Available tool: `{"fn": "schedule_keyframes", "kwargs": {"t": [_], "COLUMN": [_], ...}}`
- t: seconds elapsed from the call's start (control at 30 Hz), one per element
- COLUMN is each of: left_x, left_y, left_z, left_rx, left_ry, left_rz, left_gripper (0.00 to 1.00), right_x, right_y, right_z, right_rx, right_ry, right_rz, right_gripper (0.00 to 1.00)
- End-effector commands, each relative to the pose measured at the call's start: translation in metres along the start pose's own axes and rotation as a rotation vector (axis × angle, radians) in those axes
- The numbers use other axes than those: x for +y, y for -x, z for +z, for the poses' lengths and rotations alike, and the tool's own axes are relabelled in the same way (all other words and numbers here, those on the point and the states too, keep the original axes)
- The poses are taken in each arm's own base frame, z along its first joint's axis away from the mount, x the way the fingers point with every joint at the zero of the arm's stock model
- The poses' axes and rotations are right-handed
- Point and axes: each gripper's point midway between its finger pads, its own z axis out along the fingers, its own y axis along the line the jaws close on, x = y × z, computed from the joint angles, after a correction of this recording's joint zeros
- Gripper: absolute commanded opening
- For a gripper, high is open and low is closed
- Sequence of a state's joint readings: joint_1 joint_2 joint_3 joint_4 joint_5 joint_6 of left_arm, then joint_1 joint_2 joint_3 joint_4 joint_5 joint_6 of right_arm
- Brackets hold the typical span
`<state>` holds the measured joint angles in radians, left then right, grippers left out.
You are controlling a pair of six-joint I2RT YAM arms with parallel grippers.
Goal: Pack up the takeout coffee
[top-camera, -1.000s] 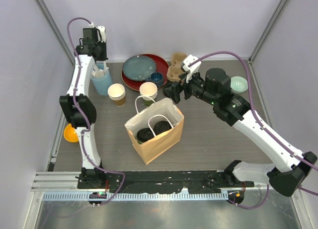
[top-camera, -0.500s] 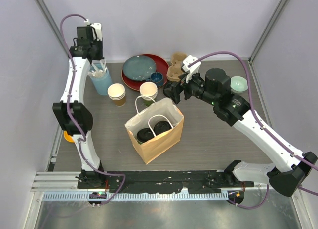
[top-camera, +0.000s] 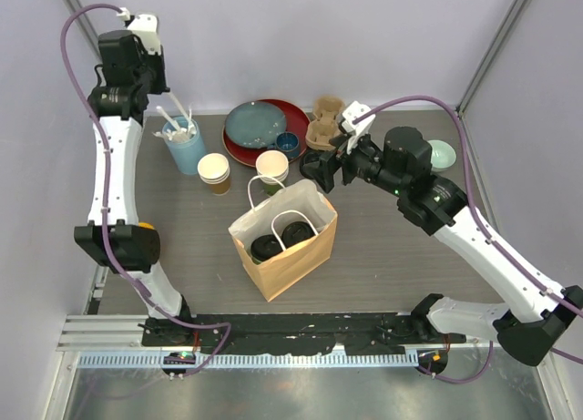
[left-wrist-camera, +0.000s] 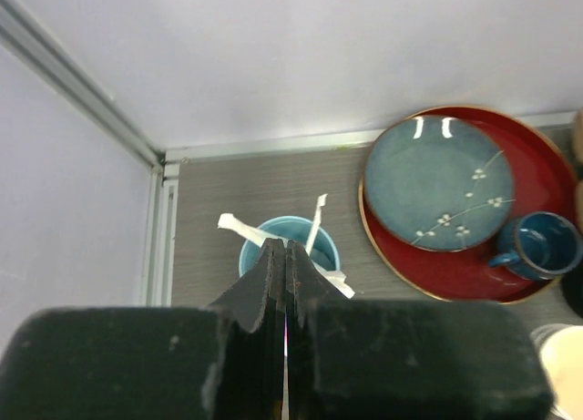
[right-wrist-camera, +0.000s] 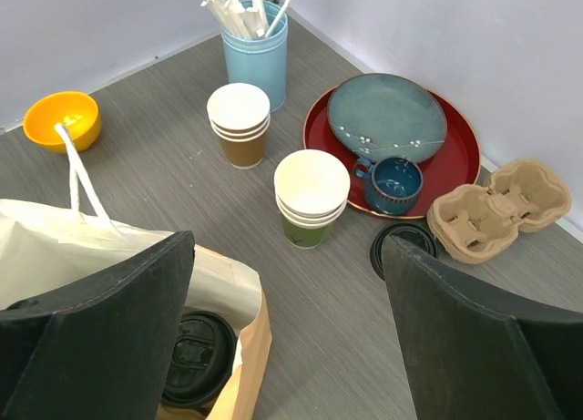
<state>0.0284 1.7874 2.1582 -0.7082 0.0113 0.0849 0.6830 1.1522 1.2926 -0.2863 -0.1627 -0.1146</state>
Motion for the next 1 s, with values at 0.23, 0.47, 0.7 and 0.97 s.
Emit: {"fn": "schedule_keyframes", "kwargs": {"t": [0.23, 0.47, 0.7, 0.97], "left_x": [-0.068, -0.108, -0.140, -0.149], "left_y": [0.118, 0.093, 0.073, 0.061], "left_z": [-0.205, -0.265, -0.302, -0.323], "left_rx": [-0.369, -0.310, -0.250, -0.220], "left_ry": [-0.403, -0.617, -0.790, -0.857], "left_rz": [-0.111, -0.117, -0.133, -0.120], "left_gripper": [0.00, 0.00, 0.00, 0.00], "right_x": [0.005, 0.041, 0.113, 0.164], "right_y": [0.072, 0.151, 0.166, 0.179], "right_z": [-0.008, -0.015, 0.015, 0.038], "right_rx": [-0.153, -0.302, -0.251, -0.274], "right_ry": [0.042, 0.145, 0.326, 0.453], "right_rz": [-0.011, -0.109, -0.187, -0.157], "right_gripper": [0.86, 0.84, 0.84, 0.84]}}
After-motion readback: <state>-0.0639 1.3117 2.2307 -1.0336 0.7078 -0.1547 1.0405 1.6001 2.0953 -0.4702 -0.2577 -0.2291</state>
